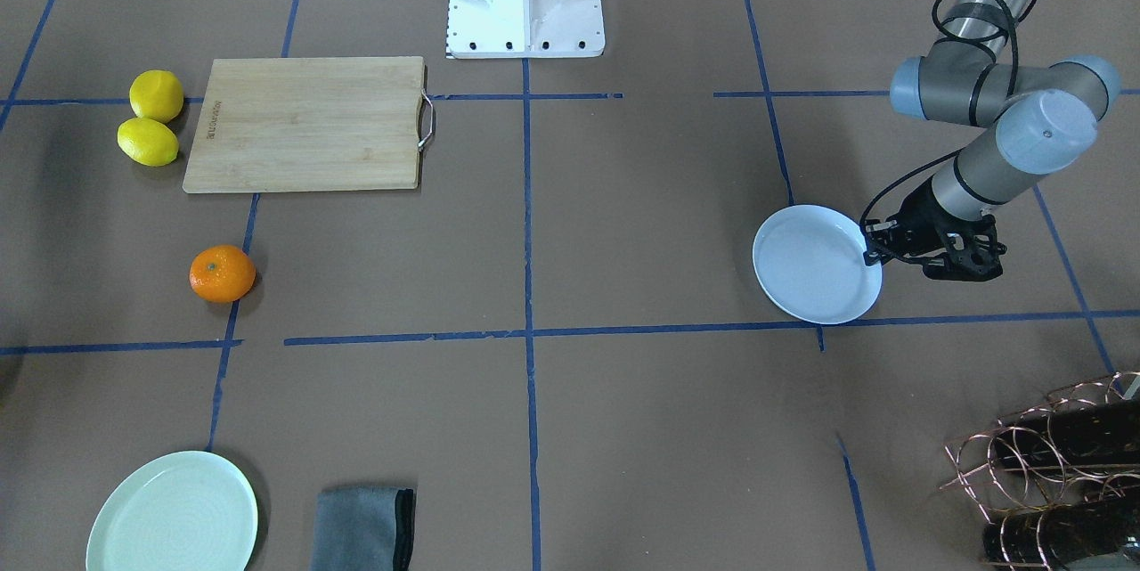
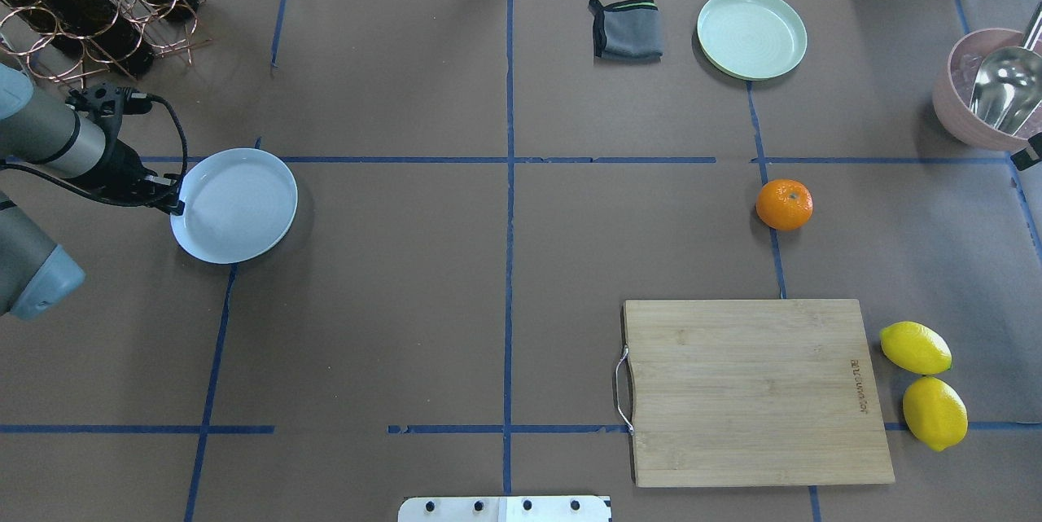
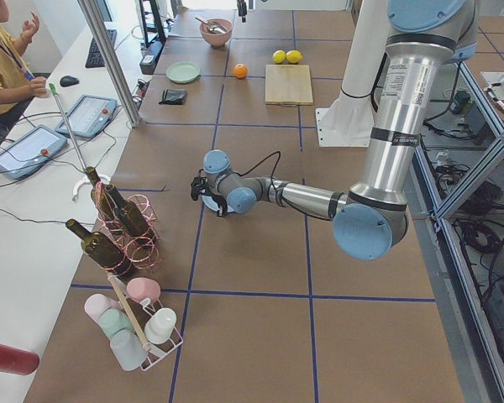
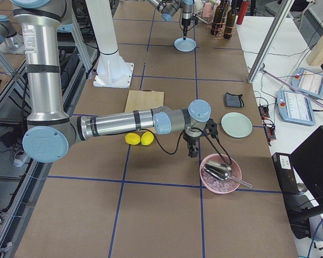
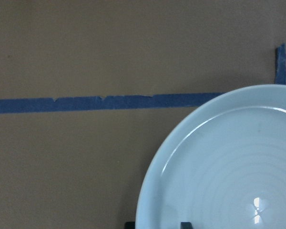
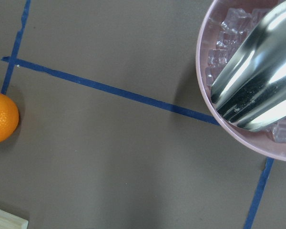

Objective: Pick orange to plate
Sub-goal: 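Reach the left gripper to the rim of the white plate, then slide the white plate with the left gripper toward the table center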

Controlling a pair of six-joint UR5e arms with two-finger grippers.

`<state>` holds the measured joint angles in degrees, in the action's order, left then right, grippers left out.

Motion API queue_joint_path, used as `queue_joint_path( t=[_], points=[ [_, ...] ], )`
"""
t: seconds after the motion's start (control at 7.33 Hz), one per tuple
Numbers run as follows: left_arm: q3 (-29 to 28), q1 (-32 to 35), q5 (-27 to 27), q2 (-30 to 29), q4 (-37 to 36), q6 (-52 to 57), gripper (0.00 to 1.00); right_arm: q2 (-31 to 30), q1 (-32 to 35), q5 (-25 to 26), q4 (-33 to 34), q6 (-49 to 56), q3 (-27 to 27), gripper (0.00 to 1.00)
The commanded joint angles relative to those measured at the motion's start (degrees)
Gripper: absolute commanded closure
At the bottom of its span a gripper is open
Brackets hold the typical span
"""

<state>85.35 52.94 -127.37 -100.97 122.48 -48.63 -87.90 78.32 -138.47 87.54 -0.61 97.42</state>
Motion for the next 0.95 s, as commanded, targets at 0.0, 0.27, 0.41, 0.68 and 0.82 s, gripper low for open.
queue_joint_path(
  t=[0.0,0.27,0.41,0.68,0.82],
  points=[
    [4.70,-0.03,-2.60,-1.75,-0.49,-6.34,1.00,0.01,-0.01,-0.92,0.09,-0.18,-0.04,0.00],
    [4.91,-2.03,-5.43,-12.70,-0.14,-25.46,1.00,0.01,-0.01,-1.72,0.00,-0.18,0.05,0.00],
    [4.82,-8.66,-4.56,-16.76,-0.05,-32.86,1.00,0.01,-0.01,-1.72,0.00,-0.18,0.05,0.00],
    [1.51,-18.00,5.15,-24.15,-0.14,-40.39,1.00,0.10,-0.01,-1.72,0.09,-0.18,-0.13,0.00],
    [-0.78,-20.65,9.73,-25.14,0.39,-40.32,1.00,0.10,-0.01,-2.24,0.09,-0.18,-0.21,0.00]
  ],
)
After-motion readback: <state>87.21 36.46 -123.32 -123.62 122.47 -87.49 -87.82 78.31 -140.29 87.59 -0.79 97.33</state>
